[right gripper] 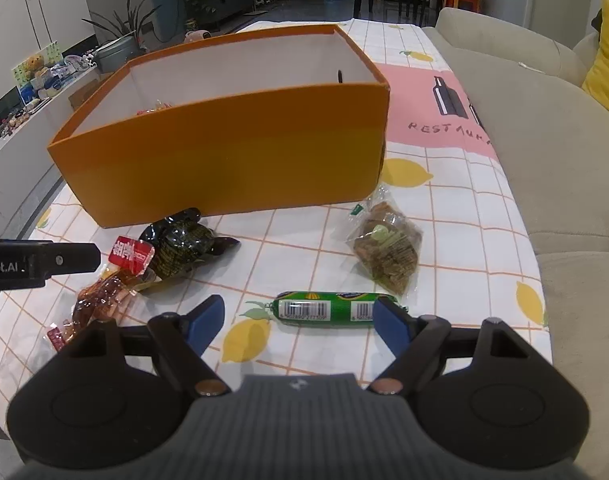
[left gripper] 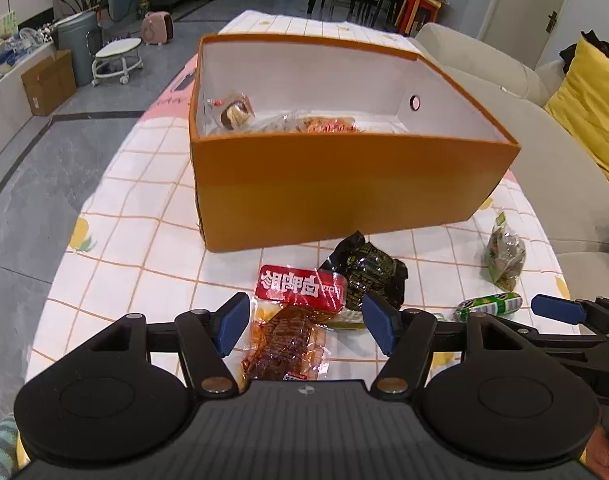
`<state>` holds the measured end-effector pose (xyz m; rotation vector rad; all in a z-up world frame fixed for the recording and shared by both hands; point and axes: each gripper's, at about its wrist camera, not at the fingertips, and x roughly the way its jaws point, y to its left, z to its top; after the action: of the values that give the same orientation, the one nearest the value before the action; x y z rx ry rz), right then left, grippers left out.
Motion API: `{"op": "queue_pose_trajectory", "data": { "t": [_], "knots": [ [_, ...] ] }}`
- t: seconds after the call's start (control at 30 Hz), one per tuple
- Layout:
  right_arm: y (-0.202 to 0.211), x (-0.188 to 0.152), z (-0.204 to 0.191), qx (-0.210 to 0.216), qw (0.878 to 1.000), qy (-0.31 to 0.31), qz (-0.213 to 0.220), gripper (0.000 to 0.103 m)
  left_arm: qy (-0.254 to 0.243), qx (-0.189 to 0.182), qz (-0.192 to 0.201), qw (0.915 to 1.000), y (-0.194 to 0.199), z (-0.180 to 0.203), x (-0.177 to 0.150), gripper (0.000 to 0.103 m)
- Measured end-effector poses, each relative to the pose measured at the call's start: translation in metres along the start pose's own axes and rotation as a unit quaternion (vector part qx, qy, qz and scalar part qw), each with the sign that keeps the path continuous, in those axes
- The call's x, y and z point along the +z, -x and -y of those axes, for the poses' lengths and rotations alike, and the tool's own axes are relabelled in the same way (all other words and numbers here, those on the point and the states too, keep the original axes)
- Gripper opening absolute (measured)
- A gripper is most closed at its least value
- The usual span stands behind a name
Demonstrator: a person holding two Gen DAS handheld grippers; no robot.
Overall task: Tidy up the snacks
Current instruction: 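Move the left tool to the red-label meat pack while the right tool reaches the green sausage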
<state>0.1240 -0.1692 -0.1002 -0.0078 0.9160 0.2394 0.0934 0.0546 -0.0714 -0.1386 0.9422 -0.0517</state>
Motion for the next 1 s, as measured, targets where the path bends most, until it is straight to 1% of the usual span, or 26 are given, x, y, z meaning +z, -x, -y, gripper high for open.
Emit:
{"op": "queue_pose_trajectory", "data": {
  "t": [0.1,0.2,0.4,0.6,0.67,0.73,0.8,0.83,0.9,1.0],
  "knots": [
    [-0.004,-0.001,0.002,0.006,1.000,-0.007,-0.009,0.079,-0.015,0.013,-0.024,0.9995,-0.011,0.001,-0.003,0.078],
    [-0.008,-0.003,0.004,0.005,1.000,-0.009,-0.016,0.079,-0.028,0.016,-0.053,0.9980,-0.020,0.002,-0.009,0.080],
    [-0.020,-0.009,0.012,0.004,0.999,-0.021,-0.030,0.079,-0.042,0.038,-0.076,0.9954,-0.031,0.000,-0.017,0.082],
    [-0.023,-0.007,0.013,0.003,1.000,-0.010,-0.021,0.079,-0.041,0.042,-0.087,0.9945,-0.038,0.000,-0.018,0.082],
    [-0.022,-0.006,0.012,-0.002,1.000,0.005,-0.013,0.079,-0.047,0.044,-0.088,0.9940,-0.040,0.001,-0.018,0.080],
    [-0.020,-0.006,0.009,-0.009,0.999,0.034,-0.005,0.079,-0.053,0.045,-0.087,0.9938,-0.041,0.003,-0.018,0.075],
    [-0.020,-0.007,0.007,-0.014,0.998,0.064,-0.002,0.079,-0.056,0.046,-0.085,0.9937,-0.041,0.005,-0.018,0.074],
    [-0.021,-0.008,0.007,-0.016,0.997,0.078,-0.002,0.078,-0.056,0.044,-0.084,0.9939,-0.041,0.006,-0.018,0.073],
    [-0.024,-0.009,0.008,-0.020,0.996,0.092,-0.003,0.075,-0.053,0.035,-0.084,0.9944,-0.040,0.007,-0.018,0.072],
    [-0.028,-0.010,0.009,-0.024,0.993,0.115,0.004,0.074,-0.046,0.019,-0.087,0.9950,-0.039,0.007,-0.018,0.072]
  ]
}}
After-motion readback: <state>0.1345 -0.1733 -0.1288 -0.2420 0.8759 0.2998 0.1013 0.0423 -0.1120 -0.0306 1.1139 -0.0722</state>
